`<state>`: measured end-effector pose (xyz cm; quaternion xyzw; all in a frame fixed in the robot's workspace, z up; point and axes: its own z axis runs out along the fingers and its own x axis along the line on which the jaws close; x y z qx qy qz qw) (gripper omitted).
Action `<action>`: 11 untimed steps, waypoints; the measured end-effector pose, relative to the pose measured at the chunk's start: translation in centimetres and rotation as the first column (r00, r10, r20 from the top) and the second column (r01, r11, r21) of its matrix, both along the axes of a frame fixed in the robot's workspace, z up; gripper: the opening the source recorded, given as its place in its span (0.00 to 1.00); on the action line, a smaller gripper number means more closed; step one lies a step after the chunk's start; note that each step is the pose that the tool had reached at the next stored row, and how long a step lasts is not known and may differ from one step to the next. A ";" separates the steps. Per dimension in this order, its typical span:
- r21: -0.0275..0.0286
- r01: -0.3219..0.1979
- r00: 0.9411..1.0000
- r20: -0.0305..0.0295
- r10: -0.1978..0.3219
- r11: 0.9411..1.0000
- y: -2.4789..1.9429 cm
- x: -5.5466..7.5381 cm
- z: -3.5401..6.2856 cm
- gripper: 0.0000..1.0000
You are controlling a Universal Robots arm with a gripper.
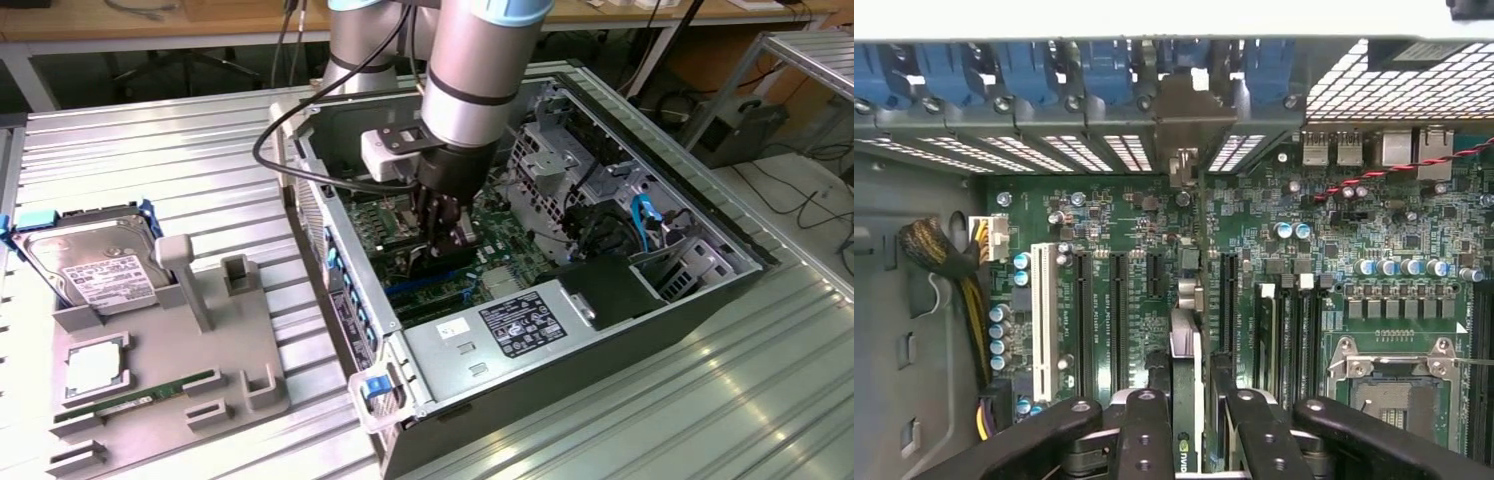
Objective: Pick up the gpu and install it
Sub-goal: 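Insert the gpu into the slot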
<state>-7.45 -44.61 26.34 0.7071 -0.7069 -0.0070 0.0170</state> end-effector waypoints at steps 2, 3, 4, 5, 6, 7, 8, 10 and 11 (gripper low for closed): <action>0.002 0.000 1.000 0.000 0.000 1.000 0.00 0.0 -0.05 0.26; 0.002 0.000 1.000 0.000 0.000 1.000 0.00 0.0 -0.06 0.26; 0.002 0.002 1.000 0.000 -0.002 1.000 0.00 0.1 -0.07 0.26; 0.002 0.004 1.000 0.000 -0.004 1.000 0.00 0.1 -0.08 0.26; 0.002 0.005 1.000 0.000 -0.005 1.000 0.01 0.2 -0.08 0.26; 0.002 0.007 1.000 0.000 -0.007 1.000 0.01 0.2 -0.08 0.26; 0.002 0.008 1.000 0.000 -0.008 1.000 0.01 0.3 -0.05 0.26; 0.002 0.009 1.000 0.000 -0.009 1.000 0.01 0.4 0.00 0.26; 0.002 0.010 1.000 0.000 -0.010 1.000 0.01 0.4 0.04 0.26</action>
